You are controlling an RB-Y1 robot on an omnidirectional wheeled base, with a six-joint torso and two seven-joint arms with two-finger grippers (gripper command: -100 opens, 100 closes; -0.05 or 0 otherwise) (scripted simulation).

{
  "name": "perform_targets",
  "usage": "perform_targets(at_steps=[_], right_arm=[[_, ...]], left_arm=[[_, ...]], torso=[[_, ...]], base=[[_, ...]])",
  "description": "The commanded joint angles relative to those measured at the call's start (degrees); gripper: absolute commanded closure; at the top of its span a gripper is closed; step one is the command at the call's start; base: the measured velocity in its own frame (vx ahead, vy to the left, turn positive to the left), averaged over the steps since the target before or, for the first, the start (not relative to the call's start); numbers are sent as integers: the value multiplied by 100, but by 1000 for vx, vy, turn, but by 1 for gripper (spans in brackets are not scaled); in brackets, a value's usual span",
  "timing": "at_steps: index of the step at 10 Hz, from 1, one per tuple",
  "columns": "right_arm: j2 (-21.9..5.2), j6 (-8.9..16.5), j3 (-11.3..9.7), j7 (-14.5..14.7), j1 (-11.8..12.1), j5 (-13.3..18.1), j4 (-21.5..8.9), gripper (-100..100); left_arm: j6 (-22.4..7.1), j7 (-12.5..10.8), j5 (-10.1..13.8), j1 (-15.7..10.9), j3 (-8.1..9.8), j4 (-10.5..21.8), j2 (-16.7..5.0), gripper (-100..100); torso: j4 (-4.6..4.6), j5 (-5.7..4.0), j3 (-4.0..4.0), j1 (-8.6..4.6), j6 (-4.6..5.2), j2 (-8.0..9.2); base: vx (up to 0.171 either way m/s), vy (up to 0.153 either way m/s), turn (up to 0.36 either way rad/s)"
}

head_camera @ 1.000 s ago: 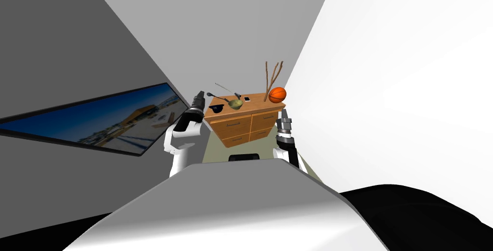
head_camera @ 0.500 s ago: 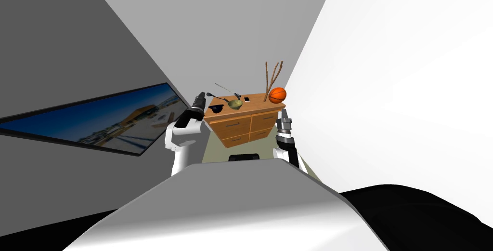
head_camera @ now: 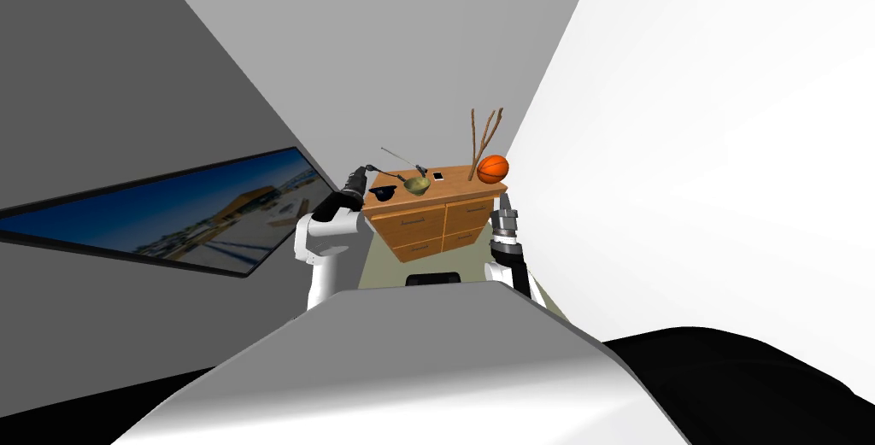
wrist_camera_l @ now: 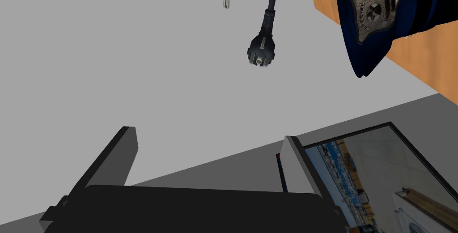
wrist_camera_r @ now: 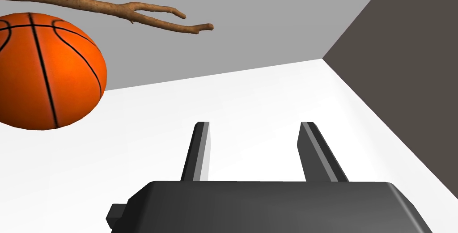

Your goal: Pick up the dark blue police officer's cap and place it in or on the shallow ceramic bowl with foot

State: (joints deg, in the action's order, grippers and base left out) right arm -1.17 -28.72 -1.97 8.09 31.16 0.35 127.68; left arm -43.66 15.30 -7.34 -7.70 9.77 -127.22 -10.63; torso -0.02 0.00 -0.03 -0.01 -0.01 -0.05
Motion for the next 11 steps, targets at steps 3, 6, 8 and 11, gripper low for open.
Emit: perform_targets(at_steps=[3,6,8,11], right_arm=[[0,0,0,0,0,0,0,0],[0,0,0,0,0,0,0,0],[0,0,0,0,0,0,0,0],[0,0,0,0,0,0,0,0]], left_arm=[[-587,71,-77,-246,4,72,33,-100],[-1031,102,-113,-352,3,114,49,-100],[-1339,132,-149,-451,-2,156,65,-100],[-1794,160,-185,-543,-9,198,81,-100]], torso=[[-1,0,-2,-2,0,-4],[0,0,-1,0,0,-1],[-1,0,-3,1,0,-4],[-2,0,-6,-1,0,-10]], base=[[22,-12,21],[15,-8,9],[29,-7,17],[31,-8,17]])
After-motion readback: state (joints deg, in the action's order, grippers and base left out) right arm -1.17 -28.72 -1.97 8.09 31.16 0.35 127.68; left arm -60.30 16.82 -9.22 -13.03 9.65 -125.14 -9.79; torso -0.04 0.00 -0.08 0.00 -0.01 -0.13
